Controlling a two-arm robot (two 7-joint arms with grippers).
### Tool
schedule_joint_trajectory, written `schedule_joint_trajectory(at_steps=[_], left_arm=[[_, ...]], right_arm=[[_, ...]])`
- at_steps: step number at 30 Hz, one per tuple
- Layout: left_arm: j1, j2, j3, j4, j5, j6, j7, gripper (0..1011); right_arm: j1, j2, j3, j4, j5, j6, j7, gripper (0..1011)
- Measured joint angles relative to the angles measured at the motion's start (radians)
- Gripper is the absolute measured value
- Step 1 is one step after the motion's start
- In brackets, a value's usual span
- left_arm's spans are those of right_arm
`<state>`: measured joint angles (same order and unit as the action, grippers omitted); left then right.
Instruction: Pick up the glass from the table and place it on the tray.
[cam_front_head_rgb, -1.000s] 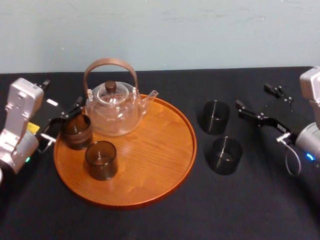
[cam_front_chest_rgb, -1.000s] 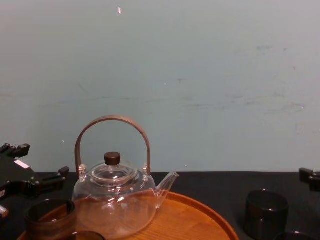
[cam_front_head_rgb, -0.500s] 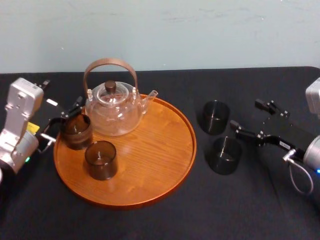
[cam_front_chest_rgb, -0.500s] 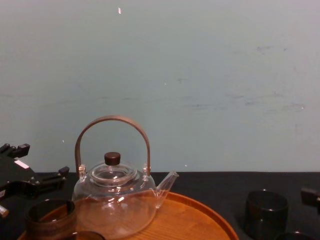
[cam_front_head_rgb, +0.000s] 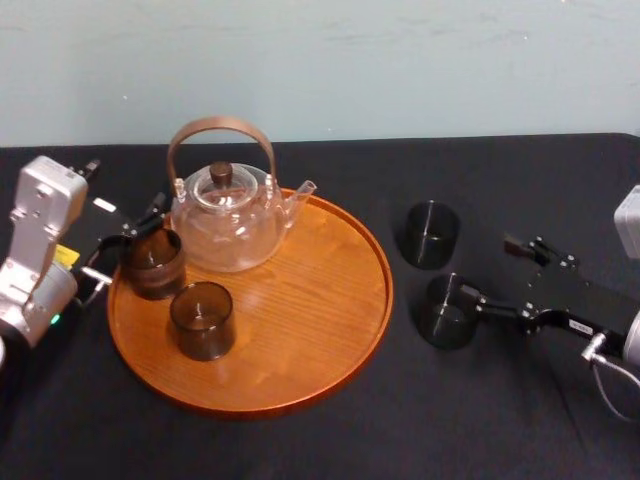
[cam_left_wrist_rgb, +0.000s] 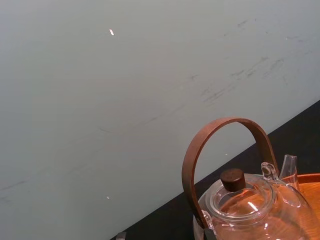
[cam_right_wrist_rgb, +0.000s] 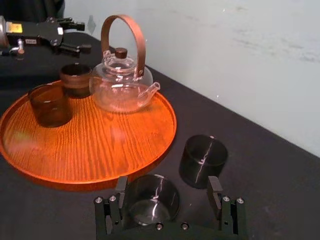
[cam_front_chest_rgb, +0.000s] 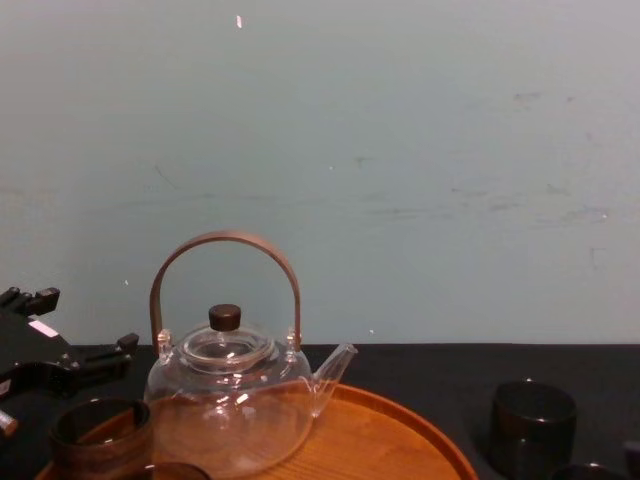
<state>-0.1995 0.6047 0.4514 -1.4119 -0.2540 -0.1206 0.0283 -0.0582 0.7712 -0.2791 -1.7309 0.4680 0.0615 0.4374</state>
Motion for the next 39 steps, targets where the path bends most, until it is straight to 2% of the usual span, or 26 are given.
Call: schedule_joint_trajectory(at_steps=[12, 27, 39], left_arm=[[0.0, 0.0, 0.0, 0.0, 0.0, 0.0, 0.0, 1001], [0.0, 0.0, 0.0, 0.0, 0.0, 0.0, 0.0, 1001], [0.0, 0.0, 0.0, 0.0, 0.0, 0.0, 0.0, 1001]], right_arm=[[-0.02, 0.01, 0.008, -0.02, -0.007, 0.067, 0.043, 1003], [-0.006, -0.02, -0.004, -0.002, -0.006, 0.17, 0.024, 1002], [0.027, -0.041, -0.023, 0.029, 0.001, 0.217, 0.014, 1003]])
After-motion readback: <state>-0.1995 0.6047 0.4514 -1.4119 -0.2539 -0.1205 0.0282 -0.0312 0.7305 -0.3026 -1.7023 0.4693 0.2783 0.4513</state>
